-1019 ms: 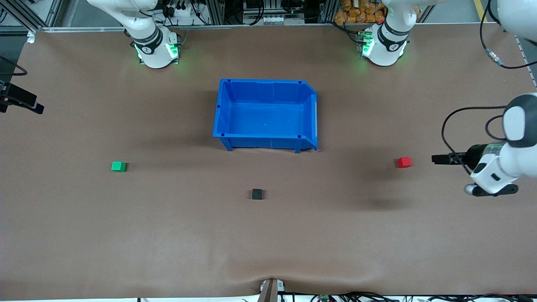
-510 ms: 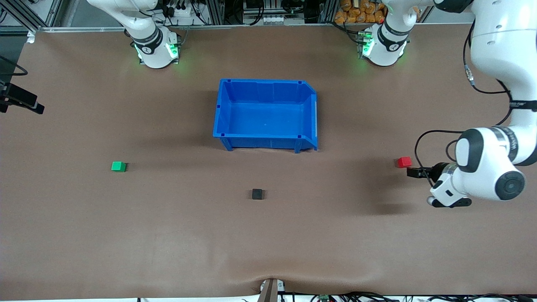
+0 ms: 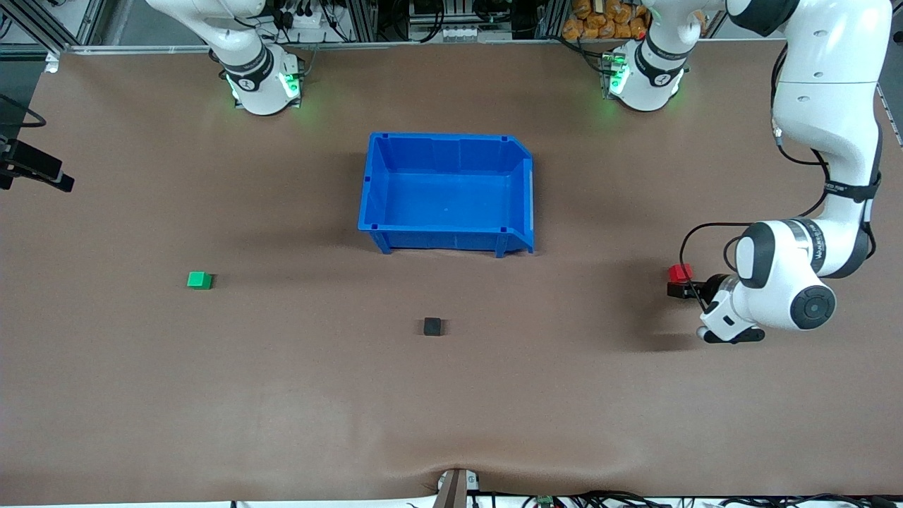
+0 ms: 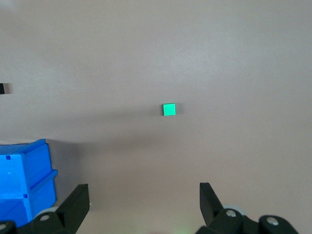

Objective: Attach green and red cubes to black cube

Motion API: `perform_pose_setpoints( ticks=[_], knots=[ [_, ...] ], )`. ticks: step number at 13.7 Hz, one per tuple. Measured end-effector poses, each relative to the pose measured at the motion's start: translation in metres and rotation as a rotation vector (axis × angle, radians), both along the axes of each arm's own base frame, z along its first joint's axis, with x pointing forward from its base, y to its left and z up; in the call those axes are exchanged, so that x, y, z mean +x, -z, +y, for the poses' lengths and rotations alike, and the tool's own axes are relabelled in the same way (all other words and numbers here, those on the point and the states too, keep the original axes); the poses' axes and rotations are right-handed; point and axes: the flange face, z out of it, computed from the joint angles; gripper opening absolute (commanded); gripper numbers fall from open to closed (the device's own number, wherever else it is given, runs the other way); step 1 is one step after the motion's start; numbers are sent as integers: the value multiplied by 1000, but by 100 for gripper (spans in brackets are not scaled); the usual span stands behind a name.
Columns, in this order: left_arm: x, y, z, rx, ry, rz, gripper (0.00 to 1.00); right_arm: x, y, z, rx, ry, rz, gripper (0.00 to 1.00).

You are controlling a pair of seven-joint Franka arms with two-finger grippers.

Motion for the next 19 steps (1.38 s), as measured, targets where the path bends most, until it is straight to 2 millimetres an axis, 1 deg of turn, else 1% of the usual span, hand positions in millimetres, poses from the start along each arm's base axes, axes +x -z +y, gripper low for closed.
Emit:
perform_pose_setpoints(
  ticks=[3, 4, 5, 9, 10, 13, 14, 15, 18, 19],
  knots=[
    [-3, 4, 0, 0, 0, 10, 80, 0, 0, 0, 0, -1, 0, 100],
    [-5, 6, 0, 0, 0, 14, 77, 0, 0, 0, 0, 0, 0, 100],
    [-6, 7, 0, 0, 0, 18, 75, 0, 0, 0, 0, -1, 0, 100],
    [-9, 13, 2, 0, -2, 28, 74, 0, 0, 0, 0, -1, 0, 100],
    [-9, 14, 3, 0, -4, 30, 69, 0, 0, 0, 0, -1, 0, 100],
    [-11, 19, 4, 0, -6, 38, 64, 0, 0, 1, 0, -2, 2, 100],
    [-11, 20, 4, 0, -6, 40, 60, 0, 0, 1, 0, -3, 2, 100],
    [-11, 21, 4, 0, -6, 41, 52, 0, 0, 1, 0, -3, 2, 100],
    [-11, 22, 3, -1, -6, 43, 44, 0, 0, 0, 0, -1, 3, 100],
    [-11, 23, 3, -1, -5, 44, 37, 0, 0, 1, 0, -2, 3, 100]
  ],
)
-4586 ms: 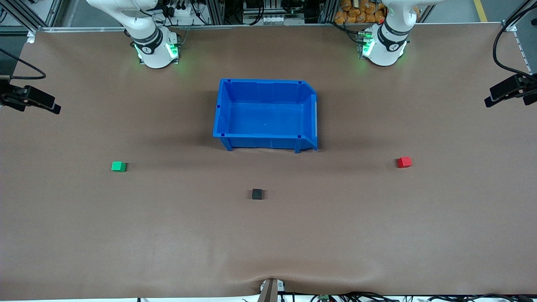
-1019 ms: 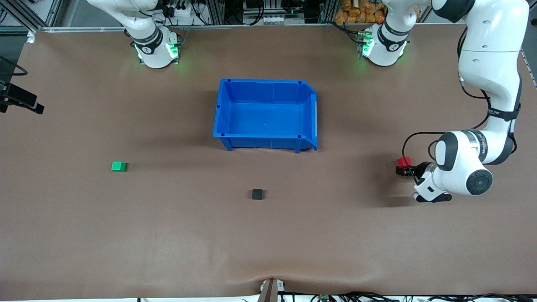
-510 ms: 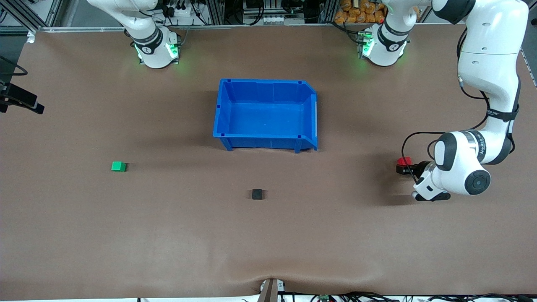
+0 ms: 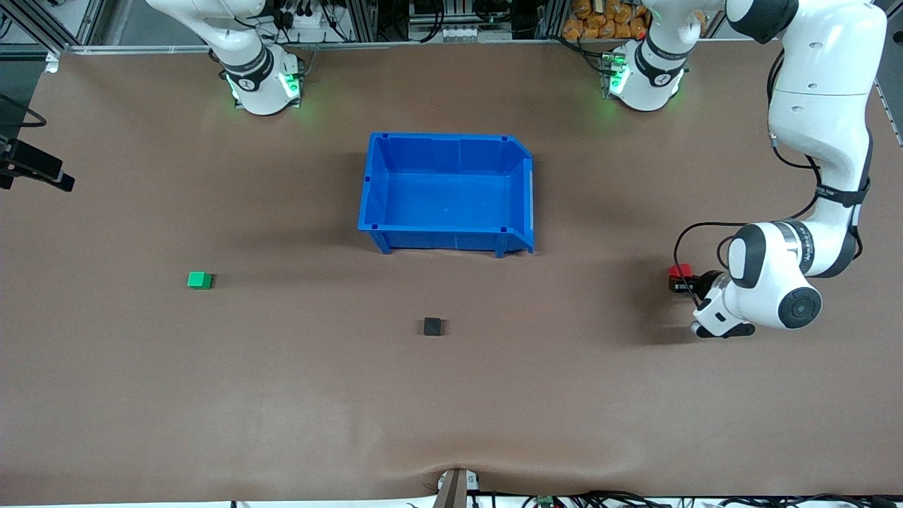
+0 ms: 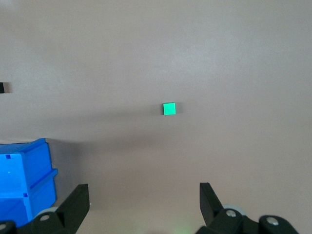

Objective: Attach green and red cubes to black cube

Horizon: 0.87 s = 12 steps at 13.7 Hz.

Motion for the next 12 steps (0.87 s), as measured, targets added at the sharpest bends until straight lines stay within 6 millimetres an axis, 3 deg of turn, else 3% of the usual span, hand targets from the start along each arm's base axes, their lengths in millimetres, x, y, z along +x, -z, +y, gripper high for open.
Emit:
perform_pose_setpoints(
  ticks=[2, 5, 9, 12],
  knots=[
    [0, 1, 0, 0, 0, 2, 32, 0, 0, 1, 0, -1, 0, 100],
    [0, 1, 0, 0, 0, 2, 12, 0, 0, 1, 0, -1, 1, 100],
    [6, -4, 0, -5, -26, -22, 10, 0, 0, 1, 0, -2, 1, 100],
    [20, -20, -3, 8, -95, -65, 10, 2, 4, 1, 1, -2, 8, 100]
  ],
)
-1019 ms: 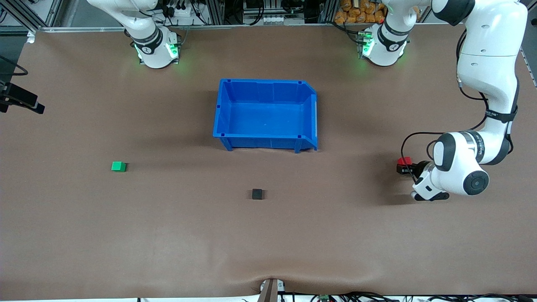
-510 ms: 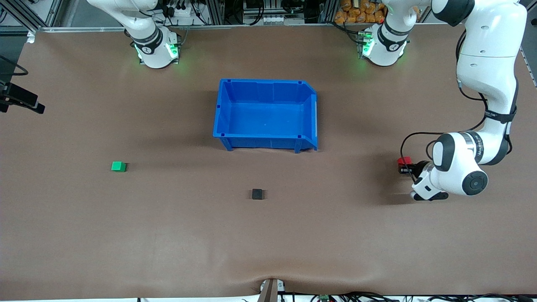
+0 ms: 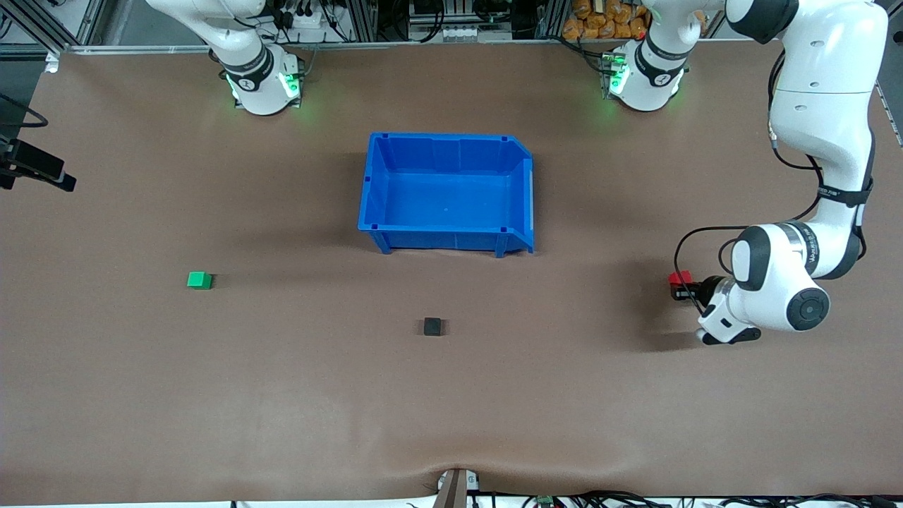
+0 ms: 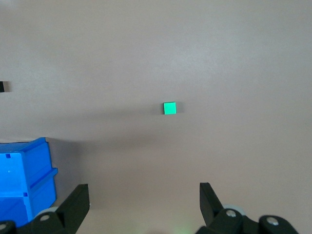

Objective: Attach green and red cubes to black cube

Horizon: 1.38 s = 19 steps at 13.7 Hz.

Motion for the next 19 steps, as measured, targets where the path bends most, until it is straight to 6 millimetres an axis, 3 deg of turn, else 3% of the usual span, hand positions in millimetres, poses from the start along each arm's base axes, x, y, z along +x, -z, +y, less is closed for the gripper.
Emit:
perform_pose_setpoints(
  ticks=[5, 8, 10, 14, 17, 19],
  knots=[
    [25, -32, -13, 27, -160, -69, 10, 6, 13, -5, 1, 8, 22, 100],
    [31, -41, -50, 9, -311, -68, 10, 10, 20, -8, 1, 14, 33, 100],
    [35, -49, -75, 22, -378, -75, 10, 17, 36, -11, 1, 10, 59, 100],
    [47, -57, -119, 11, -524, -87, 10, 49, 109, -15, 8, 2, 141, 100],
    [60, -58, -146, 8, -670, -137, 10, 79, 192, -28, 1, 21, 137, 100],
    [67, -47, -174, -3, -792, -194, 10, 88, 255, -39, -8, 38, 108, 100]
  ],
)
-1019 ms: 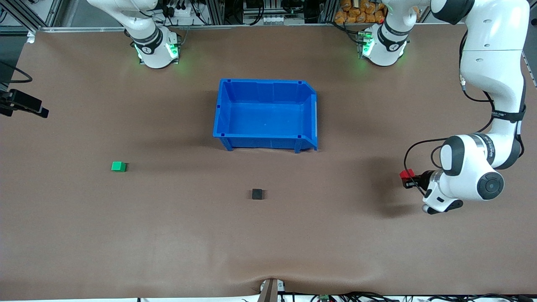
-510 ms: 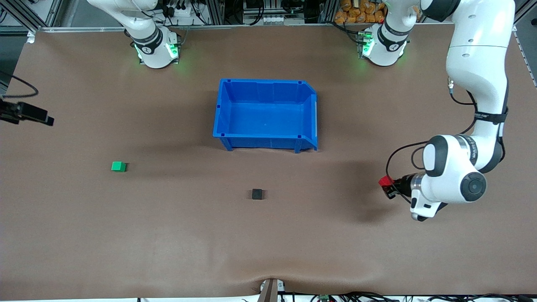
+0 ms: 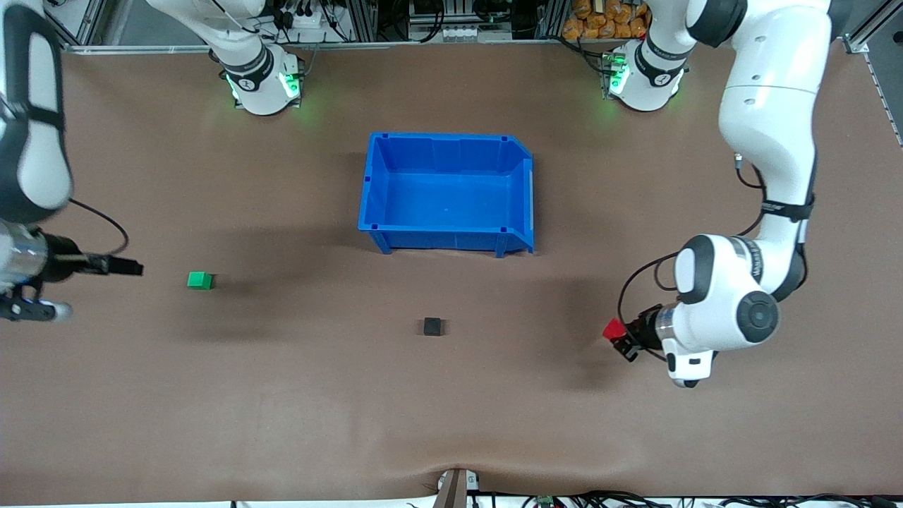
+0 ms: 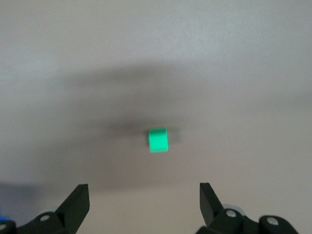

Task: Attach green and red cubes to black cube
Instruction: 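Grasp the green cube with the right gripper and lift it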

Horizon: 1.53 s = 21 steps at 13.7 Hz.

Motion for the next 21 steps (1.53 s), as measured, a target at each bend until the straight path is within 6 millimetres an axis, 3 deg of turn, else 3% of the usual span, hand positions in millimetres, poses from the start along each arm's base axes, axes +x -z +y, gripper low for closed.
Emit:
perform_pose_setpoints(
  ticks=[3, 6, 11, 16, 17, 19, 20, 21],
  knots=[
    [0, 29, -59, -22, -206, -43, 10, -6, 70, -7, -12, 12, -33, 100],
    [-5, 41, -112, -65, -332, -61, 2, -15, 116, -7, -16, -1, -44, 100],
    [-15, 25, -163, -189, -442, -11, 1, -38, 174, -1, -4, -83, -27, 100],
    [-37, 30, -212, -235, -541, 39, 1, -62, 207, 2, 16, -108, 44, 100],
    [-39, 31, -219, -247, -555, 46, 1, -64, 209, 2, 16, -108, 46, 90],
    [-43, 41, -230, -269, -571, 52, 1, -63, 209, 1, 12, -108, 33, 31],
    [-45, 46, -236, -276, -579, 54, 1, -62, 209, 1, 11, -109, 29, 12],
    [-47, 49, -240, -280, -592, 60, 1, -62, 209, 1, 11, -111, 28, 4]
  ],
)
